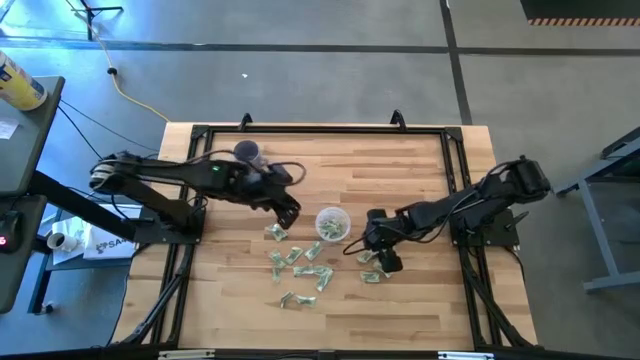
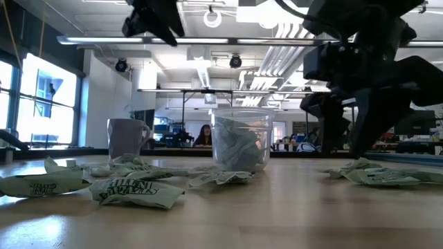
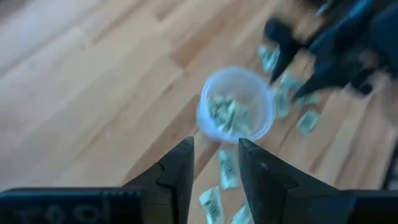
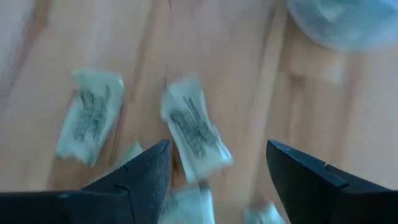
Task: Pick and place Stevia / Truvia into bins
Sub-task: Put the stevia packet into the transparent container
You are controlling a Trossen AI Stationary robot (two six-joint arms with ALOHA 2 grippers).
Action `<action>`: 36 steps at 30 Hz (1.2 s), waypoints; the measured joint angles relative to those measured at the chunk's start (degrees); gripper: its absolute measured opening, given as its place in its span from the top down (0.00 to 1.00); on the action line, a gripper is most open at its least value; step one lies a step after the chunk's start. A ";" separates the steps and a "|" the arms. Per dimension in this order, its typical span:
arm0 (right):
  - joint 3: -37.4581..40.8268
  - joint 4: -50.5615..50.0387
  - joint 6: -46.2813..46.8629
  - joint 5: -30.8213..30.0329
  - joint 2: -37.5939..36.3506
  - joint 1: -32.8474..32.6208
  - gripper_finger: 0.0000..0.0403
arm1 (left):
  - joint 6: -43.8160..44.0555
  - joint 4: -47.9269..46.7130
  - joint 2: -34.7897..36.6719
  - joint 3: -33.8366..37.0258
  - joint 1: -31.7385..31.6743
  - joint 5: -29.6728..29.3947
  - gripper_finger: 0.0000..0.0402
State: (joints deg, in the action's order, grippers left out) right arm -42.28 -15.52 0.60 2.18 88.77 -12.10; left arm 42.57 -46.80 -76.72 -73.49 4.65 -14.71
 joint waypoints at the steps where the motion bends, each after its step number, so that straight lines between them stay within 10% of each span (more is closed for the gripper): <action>1: -0.05 1.18 0.00 0.31 0.82 0.00 0.37 | 0.21 0.34 1.23 0.00 0.00 -0.81 0.61; 11: -0.29 4.82 0.78 0.90 7.34 0.00 0.43 | 1.33 -0.82 11.25 -0.04 -0.13 -7.37 0.61; 23: -0.23 2.43 7.16 -1.52 6.27 3.78 0.96 | 2.84 -10.71 16.57 -0.04 -0.13 -9.80 0.61; 36: -19.47 -16.66 9.64 -6.14 -5.94 12.60 0.97 | -4.50 -16.34 18.90 0.02 -0.13 -14.37 0.61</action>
State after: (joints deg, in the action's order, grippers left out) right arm -61.75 -32.18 10.24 -3.96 82.83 0.50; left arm 38.07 -63.15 -57.82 -73.47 4.51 -29.08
